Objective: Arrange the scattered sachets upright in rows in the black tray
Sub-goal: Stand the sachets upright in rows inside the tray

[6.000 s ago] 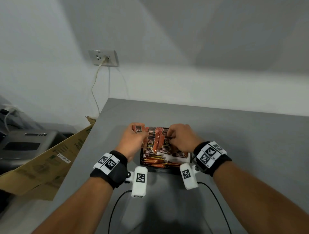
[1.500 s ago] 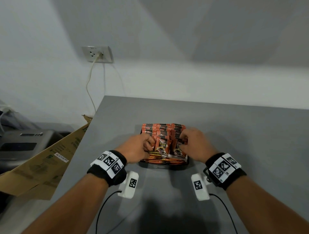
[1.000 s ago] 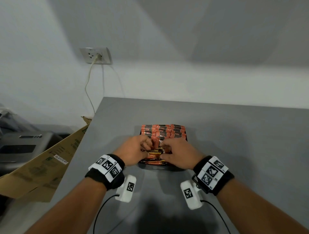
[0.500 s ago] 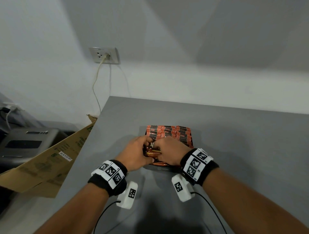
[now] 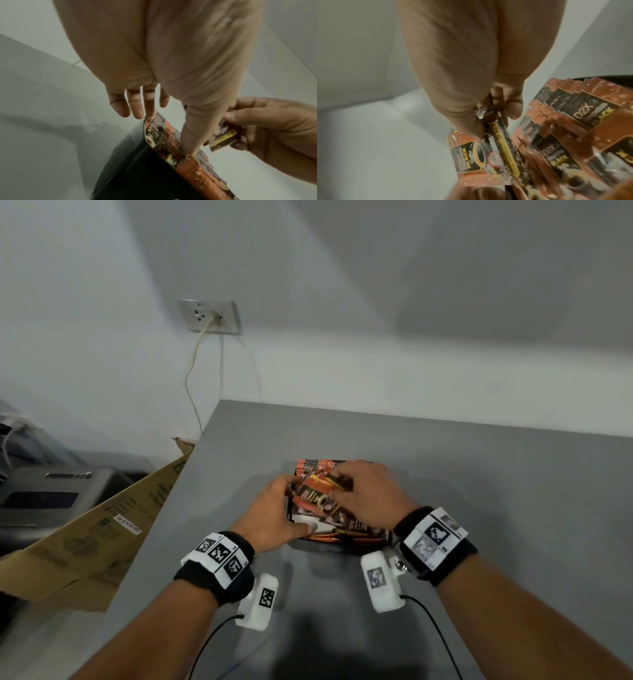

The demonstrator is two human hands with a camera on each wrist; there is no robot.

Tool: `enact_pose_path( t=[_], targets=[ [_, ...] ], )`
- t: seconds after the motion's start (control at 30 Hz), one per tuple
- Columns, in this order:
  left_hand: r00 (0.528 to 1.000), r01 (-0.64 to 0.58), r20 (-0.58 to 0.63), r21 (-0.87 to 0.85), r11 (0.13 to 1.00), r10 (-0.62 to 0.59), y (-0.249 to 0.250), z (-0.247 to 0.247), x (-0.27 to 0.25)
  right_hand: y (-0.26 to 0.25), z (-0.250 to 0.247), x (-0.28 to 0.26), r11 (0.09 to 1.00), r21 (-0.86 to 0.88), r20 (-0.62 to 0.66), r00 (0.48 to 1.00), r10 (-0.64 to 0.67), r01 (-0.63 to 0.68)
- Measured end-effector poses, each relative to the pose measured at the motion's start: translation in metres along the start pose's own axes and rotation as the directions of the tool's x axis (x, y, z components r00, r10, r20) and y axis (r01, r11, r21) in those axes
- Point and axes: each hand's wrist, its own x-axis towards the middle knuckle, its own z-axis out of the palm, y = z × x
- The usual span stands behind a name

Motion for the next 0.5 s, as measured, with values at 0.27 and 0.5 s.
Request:
enact_pose_path(
  t=[0.27,0.5],
  targets=[
    [0.999,-0.027,0.004,-0.586,0.81,0.037,0.042,-0.012,-0.005,-0.014,-0.027,-0.023,0.754,0.656,-0.144,0.973,0.178,-0.041],
    [0.988,0.125,0.143,-0.967,0.224,0.066,0.092,-0.002,-0.005,-0.03,-0.013,-0.033,0.579,0.814,-0.047,0.991,0.126,-0.035]
  ],
)
